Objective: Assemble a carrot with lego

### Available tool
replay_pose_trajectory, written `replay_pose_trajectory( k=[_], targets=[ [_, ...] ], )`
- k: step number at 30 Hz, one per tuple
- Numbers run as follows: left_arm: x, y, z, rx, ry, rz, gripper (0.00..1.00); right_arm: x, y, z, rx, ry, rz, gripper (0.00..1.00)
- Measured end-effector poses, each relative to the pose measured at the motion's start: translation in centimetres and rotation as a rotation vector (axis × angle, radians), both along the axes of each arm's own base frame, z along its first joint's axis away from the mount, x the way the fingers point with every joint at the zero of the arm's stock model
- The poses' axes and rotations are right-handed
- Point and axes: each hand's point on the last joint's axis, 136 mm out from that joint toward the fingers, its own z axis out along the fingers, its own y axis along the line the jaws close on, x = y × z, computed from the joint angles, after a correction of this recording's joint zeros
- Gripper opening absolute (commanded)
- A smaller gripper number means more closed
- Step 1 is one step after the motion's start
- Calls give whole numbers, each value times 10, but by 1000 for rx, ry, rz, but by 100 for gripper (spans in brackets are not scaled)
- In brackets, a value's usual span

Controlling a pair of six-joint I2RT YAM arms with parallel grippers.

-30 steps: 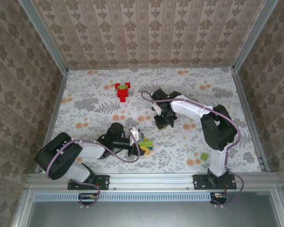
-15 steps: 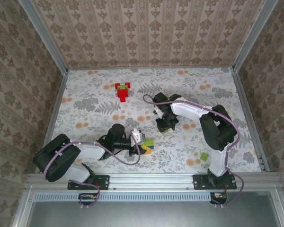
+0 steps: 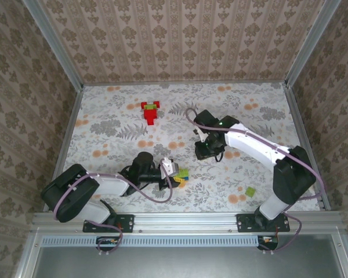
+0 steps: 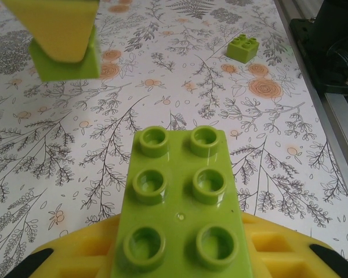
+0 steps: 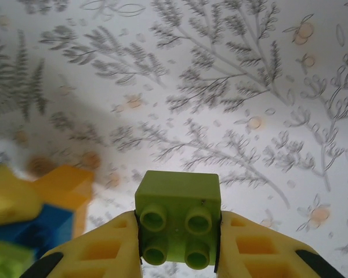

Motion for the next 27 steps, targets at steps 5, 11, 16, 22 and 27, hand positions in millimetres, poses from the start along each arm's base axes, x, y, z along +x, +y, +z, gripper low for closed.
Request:
replay_pose_trajectory(
  k=[5,11,16,22,27],
  targets=[
    [2,-1,-1,-1,-11,2,24,-36,19,10,12,43,10,20],
    [3,-1,-1,0,-17,9,23,-63,28,17,17,78,-17,20],
    [6,-5,-1,-1,-28,7,23,-70,31,23,30,86,-52,20],
    [6,-6,-1,-4,-31,8,23,-68,34,24,43,88,-92,20],
    [6,-6,-1,-4,-31,8,23,-63,39,25,65,76,-117,20]
  ],
)
